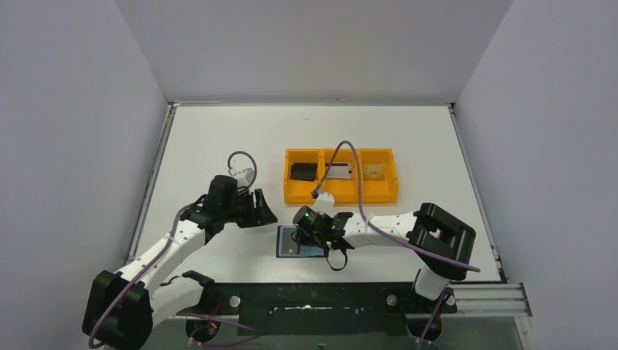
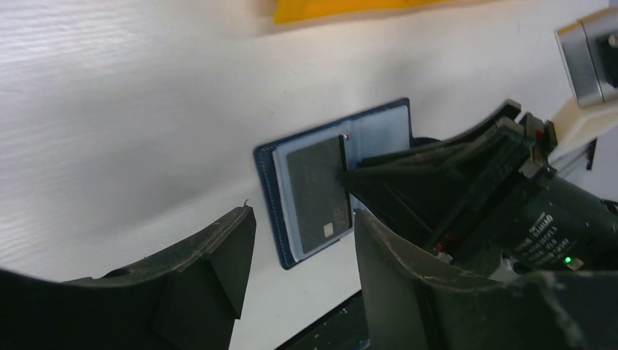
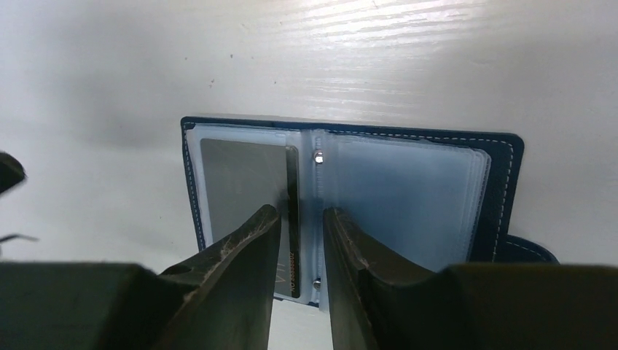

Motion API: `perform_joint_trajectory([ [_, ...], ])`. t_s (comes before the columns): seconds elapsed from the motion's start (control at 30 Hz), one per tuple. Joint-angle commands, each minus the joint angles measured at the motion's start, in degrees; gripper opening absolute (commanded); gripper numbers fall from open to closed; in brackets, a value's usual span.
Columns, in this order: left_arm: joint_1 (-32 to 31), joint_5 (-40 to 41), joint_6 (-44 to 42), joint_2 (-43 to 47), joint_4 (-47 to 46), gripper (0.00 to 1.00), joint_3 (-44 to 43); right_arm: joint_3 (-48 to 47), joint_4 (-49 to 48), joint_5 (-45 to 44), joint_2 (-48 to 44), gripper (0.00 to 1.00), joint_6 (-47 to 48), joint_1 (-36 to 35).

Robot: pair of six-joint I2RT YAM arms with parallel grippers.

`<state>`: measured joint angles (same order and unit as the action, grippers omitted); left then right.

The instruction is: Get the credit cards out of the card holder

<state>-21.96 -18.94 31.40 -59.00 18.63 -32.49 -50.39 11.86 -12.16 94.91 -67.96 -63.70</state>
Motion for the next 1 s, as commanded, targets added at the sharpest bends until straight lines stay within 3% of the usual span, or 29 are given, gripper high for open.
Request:
perform_joint_trajectory([
  [0.0,-4.68,-6.73,3.28,-2.23,-5.67,0.5,-0.39,0.84,-1.25,0.74,0.51,0.29,-3.46,1.36],
  [0.13,-11.11,-2.97,6.1,-3.78,-8.38,0.44,0.51,2.53,-3.73,2.49,0.18,0.27,-3.12,2.07],
  [0.37,-13.76,1.22,7.86,-7.07,-9.3,0.33,1.11,4.32,-6.49,4.16,-0.18,0.24,-2.94,2.74],
  [0.77,-16.49,7.54,8.23,-16.25,-6.57,0.36,1.71,5.95,-9.98,5.26,-0.92,0.24,-2.95,3.24],
  [0.97,-17.25,11.64,10.7,-16.47,-5.94,0.33,4.14,8.69,-18.92,8.44,-2.9,0.25,-1.59,3.69],
])
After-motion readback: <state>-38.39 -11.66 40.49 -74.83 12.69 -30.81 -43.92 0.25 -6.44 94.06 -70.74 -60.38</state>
